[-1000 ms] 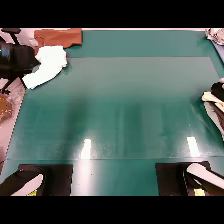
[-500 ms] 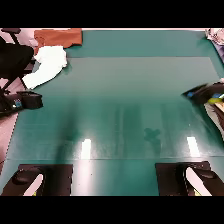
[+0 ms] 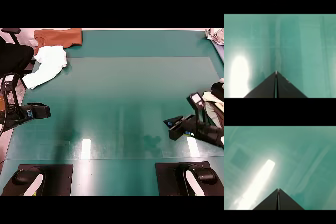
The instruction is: Fold the shirts.
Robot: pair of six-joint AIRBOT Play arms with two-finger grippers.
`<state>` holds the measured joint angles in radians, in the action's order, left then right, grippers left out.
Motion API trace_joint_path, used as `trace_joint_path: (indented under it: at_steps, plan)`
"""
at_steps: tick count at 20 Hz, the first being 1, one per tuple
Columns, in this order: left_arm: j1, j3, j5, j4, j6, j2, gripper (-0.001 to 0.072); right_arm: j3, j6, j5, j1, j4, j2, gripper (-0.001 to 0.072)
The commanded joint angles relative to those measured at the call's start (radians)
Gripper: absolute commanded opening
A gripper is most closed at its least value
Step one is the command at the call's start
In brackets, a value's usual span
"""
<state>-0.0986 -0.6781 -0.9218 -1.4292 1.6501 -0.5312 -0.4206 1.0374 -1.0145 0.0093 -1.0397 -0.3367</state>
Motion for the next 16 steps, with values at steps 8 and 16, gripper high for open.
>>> trace_joint_path:
  at_steps: [8,16]
  plan:
    - [0.001,0.009,-0.002,0.0,-0.001,0.0,0.0022,0.194,0.002,0.151,0.012,-0.01,0.397,0.002]
    - [0.001,0.009,-0.002,0.0,-0.001,0.0,0.0022,0.234,0.002,0.146,0.012,-0.008,0.481,0.002]
